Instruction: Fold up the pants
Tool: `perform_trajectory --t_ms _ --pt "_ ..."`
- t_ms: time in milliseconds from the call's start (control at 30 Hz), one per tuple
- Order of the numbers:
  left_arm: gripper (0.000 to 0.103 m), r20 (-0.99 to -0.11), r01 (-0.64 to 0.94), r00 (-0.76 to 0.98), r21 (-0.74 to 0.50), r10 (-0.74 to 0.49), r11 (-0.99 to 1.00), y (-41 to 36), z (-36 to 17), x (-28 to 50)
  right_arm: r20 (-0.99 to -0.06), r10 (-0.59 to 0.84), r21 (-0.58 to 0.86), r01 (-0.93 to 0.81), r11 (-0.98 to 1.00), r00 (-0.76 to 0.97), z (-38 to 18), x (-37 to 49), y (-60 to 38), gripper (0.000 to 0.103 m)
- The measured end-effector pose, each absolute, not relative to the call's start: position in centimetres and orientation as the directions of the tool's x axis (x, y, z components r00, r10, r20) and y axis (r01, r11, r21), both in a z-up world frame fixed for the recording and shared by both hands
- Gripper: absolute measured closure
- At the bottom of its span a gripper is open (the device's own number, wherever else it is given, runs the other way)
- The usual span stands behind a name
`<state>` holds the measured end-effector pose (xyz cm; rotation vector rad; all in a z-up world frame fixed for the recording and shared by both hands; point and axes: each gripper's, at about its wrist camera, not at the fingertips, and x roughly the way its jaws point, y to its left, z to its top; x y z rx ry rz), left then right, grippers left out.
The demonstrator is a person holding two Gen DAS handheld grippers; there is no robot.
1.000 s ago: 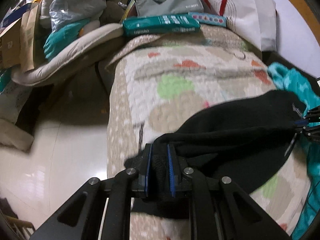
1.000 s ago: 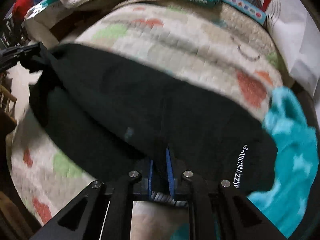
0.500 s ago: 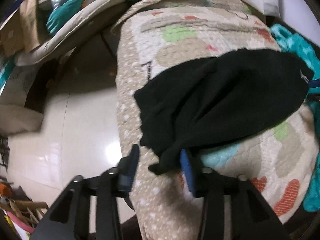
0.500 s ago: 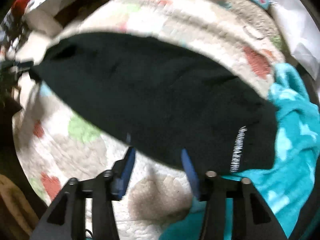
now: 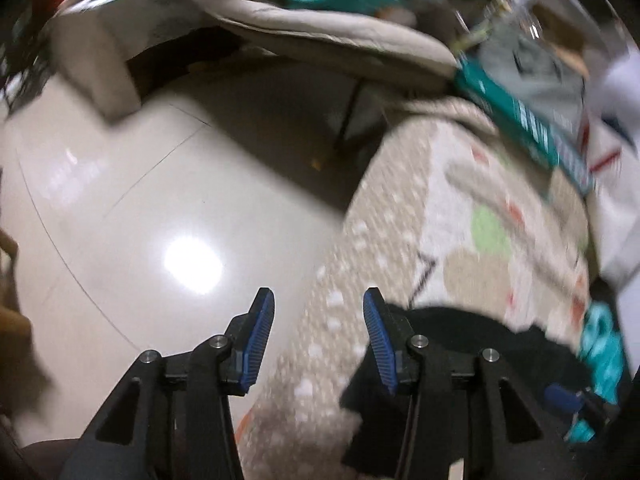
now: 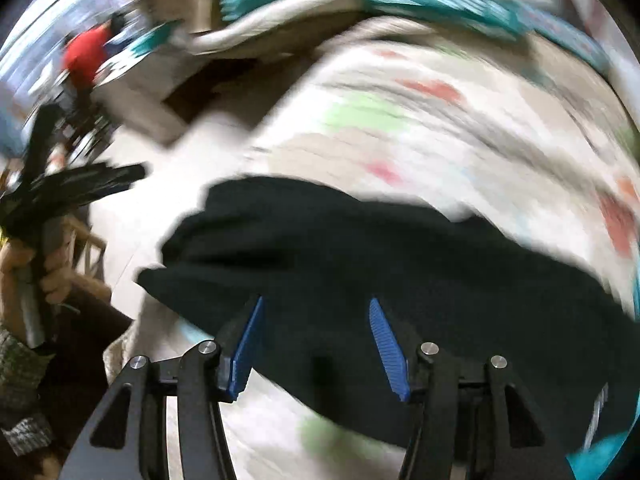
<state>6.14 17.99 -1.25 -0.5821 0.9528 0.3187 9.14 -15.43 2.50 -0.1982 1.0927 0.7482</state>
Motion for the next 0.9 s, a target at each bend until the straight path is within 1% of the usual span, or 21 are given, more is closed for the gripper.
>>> perform_trajectory --t_ms 33,167,233,333,400,433,467,500,533,600,733,833,900 --pt "0.058 -0.825 -0.513 0.566 -0.34 0.013 0.788 18.8 -1.4 5.8 -0.851 0.465 0.189 -0.684 0.705 0.244 2.9 9.0 -13.5 0.044" --pt "0.058 -0.82 -0.557 0.57 -0.332 0.059 0.761 21.0 -1.4 5.9 -0.849 0.489 0.094 -0.853 0.513 0.201 3.1 7.4 -5.2 0.044" --pt "0.058 -0.81 -0.562 0.585 -0.369 0.04 0.74 21.9 -1.4 6.0 -0.865 0.466 0.045 -0.897 0.439 0.185 2.0 6.9 -1.6 0.048" --pt "0.058 -0.801 -0.562 0.598 -0.412 0.009 0.717 22.5 -1.5 6.4 -0.893 0.428 0.04 -0.923 0.382 0.139 -0.2 7.1 1.1 0.057" --pt "0.058 -0.796 -0.558 0.606 -0.43 -0.006 0.71 22.5 -1.4 6.3 -0.919 0.383 0.053 -0.935 0.351 0.091 -1.9 7.1 2.6 0.08" --pt "0.058 -0.794 -0.556 0.608 -0.437 -0.012 0.707 22.6 -1.3 6.1 -0.927 0.365 0.049 -0.935 0.351 0.088 -2.5 7.2 2.9 0.083" --pt "0.058 -0.792 -0.555 0.611 -0.444 -0.017 0.704 22.7 -1.2 5.8 -0.926 0.367 0.053 -0.93 0.365 0.091 -2.5 7.5 2.8 0.09" --pt "0.058 -0.787 -0.553 0.616 -0.454 -0.023 0.699 22.8 -1.0 5.7 -0.921 0.38 0.079 -0.918 0.388 0.081 -2.2 8.1 2.6 0.092" --pt "0.058 -0.785 -0.553 0.619 -0.459 -0.025 0.696 22.8 -1.0 5.7 -0.912 0.403 0.108 -0.9 0.421 0.079 -1.6 9.0 2.4 0.093" --pt "0.058 -0.779 -0.559 0.627 -0.464 -0.016 0.687 23.0 -0.8 5.5 -0.899 0.427 0.12 -0.878 0.463 0.102 -0.8 10.2 2.5 0.093" --pt "0.058 -0.783 -0.576 0.622 -0.463 -0.007 0.673 23.6 -1.1 5.4 -0.896 0.422 0.121 -0.835 0.537 0.142 -1.1 13.0 4.4 0.092" --pt "0.058 -0.794 -0.596 0.608 -0.448 0.009 0.666 23.7 -1.5 5.5 -0.912 0.389 0.138 -0.797 0.588 0.129 -2.7 14.3 5.6 0.078" --pt "0.058 -0.795 -0.588 0.607 -0.446 0.004 0.675 23.5 -1.5 5.6 -0.9 0.407 0.153 -0.762 0.63 0.156 -2.3 15.1 5.3 0.059"
